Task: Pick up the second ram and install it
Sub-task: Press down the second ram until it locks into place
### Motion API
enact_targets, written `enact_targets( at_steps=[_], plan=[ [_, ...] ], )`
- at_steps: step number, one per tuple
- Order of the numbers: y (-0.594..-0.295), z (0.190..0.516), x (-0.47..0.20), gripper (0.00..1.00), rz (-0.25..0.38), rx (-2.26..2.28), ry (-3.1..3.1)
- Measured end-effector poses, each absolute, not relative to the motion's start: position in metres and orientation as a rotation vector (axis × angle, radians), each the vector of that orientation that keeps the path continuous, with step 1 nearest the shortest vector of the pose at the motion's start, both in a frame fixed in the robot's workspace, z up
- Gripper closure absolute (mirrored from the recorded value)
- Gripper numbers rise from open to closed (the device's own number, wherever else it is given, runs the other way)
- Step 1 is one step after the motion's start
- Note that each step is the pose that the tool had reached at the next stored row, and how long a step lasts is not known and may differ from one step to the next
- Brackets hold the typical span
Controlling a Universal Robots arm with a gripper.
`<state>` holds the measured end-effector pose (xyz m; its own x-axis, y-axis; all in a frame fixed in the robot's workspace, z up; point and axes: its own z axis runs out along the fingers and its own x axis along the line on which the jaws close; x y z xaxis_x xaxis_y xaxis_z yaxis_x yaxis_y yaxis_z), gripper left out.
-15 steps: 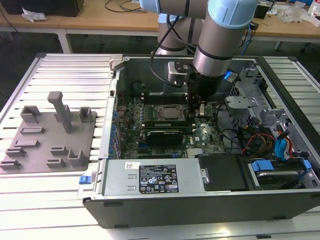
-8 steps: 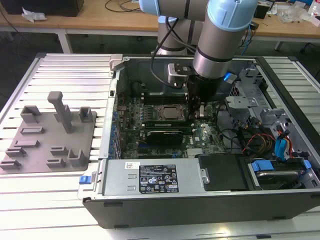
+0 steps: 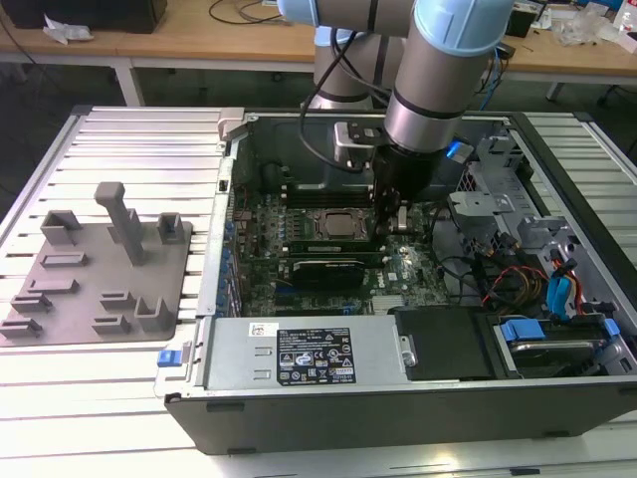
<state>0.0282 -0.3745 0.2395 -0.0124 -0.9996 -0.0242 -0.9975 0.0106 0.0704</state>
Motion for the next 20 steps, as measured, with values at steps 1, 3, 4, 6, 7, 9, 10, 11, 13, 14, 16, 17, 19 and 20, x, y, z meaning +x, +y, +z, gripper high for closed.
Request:
enact_targets(
  at_steps=[1,3,4,6,7,9,10,11,13,14,16,17,19,20],
  plan=[
    [-0.374,0.243,0.028,0.92,-0.104,2.184,-2.21],
    [-0.374,0.245,0.028,0.92,-0.104,2.184,-2.21],
    [-0.374,0.247,0.028,0.92,-0.104,2.184,-2.21],
    [-0.374,0.247,0.028,0.92,-0.104,2.184,-2.21],
    [-0.375,0.247,0.026,0.92,-0.103,2.184,-2.21],
    [-0.374,0.247,0.023,0.92,-0.104,2.184,-2.21],
    [-0.374,0.247,0.019,0.92,-0.104,2.184,-2.21],
    [-0.374,0.247,0.016,0.92,-0.104,2.184,-2.21],
    [-0.374,0.247,0.012,0.92,-0.104,2.184,-2.21],
    [-0.374,0.247,0.008,0.92,-0.104,2.184,-2.21],
    [-0.374,0.247,0.001,0.92,-0.104,2.184,-2.21],
    [-0.374,0.247,-0.005,0.92,-0.104,2.184,-2.21],
    [-0.374,0.247,-0.012,0.92,-0.103,2.184,-2.21],
    [-0.374,0.247,-0.014,0.92,-0.104,2.184,-2.21]
  ],
)
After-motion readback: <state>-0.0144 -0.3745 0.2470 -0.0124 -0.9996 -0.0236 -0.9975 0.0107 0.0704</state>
